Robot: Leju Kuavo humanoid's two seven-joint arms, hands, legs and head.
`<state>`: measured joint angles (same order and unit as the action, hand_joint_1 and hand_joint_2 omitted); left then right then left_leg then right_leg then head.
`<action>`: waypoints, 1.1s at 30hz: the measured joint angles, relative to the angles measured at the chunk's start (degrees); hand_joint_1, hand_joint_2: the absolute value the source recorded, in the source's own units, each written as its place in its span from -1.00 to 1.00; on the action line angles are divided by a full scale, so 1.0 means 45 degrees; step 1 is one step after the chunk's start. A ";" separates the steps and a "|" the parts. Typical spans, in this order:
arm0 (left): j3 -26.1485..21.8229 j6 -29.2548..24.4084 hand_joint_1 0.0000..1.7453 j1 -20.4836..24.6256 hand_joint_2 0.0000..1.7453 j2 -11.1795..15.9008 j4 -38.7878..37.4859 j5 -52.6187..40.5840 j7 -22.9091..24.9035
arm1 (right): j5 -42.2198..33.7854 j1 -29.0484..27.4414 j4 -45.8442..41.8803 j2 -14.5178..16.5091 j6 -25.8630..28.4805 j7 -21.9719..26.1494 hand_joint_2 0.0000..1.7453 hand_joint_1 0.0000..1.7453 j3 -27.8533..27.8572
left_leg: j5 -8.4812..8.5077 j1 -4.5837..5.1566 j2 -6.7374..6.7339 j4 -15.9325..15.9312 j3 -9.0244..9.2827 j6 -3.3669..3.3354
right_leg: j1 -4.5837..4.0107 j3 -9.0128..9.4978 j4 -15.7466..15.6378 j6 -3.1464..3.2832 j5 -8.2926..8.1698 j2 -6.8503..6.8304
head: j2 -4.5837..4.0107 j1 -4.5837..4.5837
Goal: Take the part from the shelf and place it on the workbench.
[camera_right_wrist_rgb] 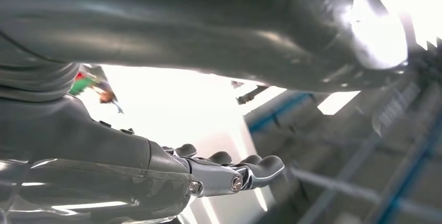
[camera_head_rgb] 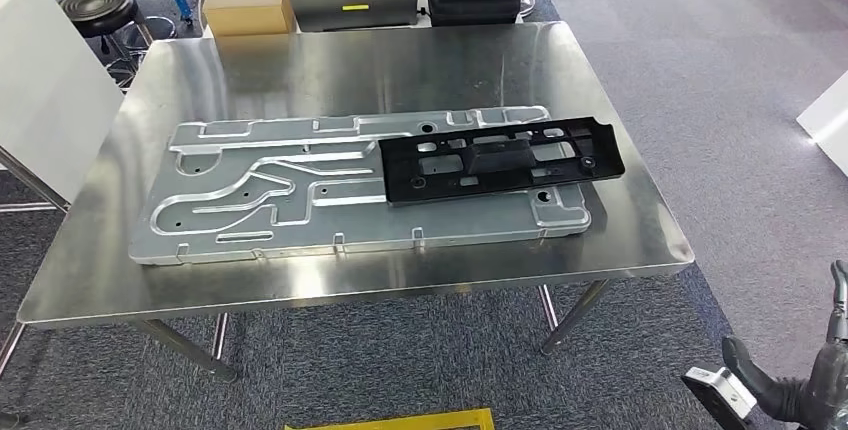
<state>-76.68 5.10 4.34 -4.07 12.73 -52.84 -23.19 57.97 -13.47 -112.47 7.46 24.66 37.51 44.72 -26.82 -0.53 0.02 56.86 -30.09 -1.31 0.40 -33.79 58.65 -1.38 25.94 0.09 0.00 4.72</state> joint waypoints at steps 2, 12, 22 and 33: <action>-0.0066 -0.0019 -1.00 0.0017 -1.00 -0.0098 -0.0001 0.0035 0.0041 | 0.0424 0.0095 0.0577 0.0322 -0.0342 -0.0151 -1.00 -1.00 0.0448 | 0.0237 -0.0007 -0.0042 -0.0057 -0.0213 -0.0148 | 0.0057 -0.0409 0.1115 -0.0115 0.1050 -0.0003 | 0.0000 0.0000; -0.0149 -0.0027 -1.00 0.0007 -1.00 -0.0359 -0.0008 -0.0161 0.0095 | 0.4151 0.2058 0.7719 0.0230 -0.0335 -0.1428 -1.00 -1.00 0.4493 | 0.1262 0.0117 -0.0021 0.0012 -0.1251 0.0118 | -0.0033 0.2145 -0.0846 0.0093 0.1170 -0.0020 | 0.0000 0.0011; -0.0145 -0.0140 -1.00 -0.0058 -1.00 -0.0416 -0.0014 -0.0471 0.0147 | 0.6456 0.3163 1.7745 -0.0671 -0.0024 -0.5625 -1.00 -1.00 0.6758 | -0.0976 0.0002 0.0015 0.3620 -0.1572 0.0565 | -0.0035 0.0366 -0.0652 0.0508 -0.0187 -0.0086 | 0.0000 0.0015; -0.0037 -0.0139 -1.00 -0.0030 -1.00 -0.0380 -0.0016 -0.0900 0.0289 | 0.6180 0.3742 2.1326 -0.0526 -0.2863 -0.8837 -1.00 -1.00 0.7726 | -0.0177 0.0086 -0.0123 -0.0388 0.0593 -0.0206 | 0.0057 -0.0882 0.1323 -0.0121 0.1000 -0.0039 | 0.0000 0.0015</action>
<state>-76.84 4.47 4.21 -5.78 12.66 -56.89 -21.88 85.78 3.36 -16.50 5.09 11.77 -2.25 79.49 -27.61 -0.14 -0.53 55.12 -27.43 -2.24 0.65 -37.76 64.60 -1.92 30.44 -0.08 0.00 4.79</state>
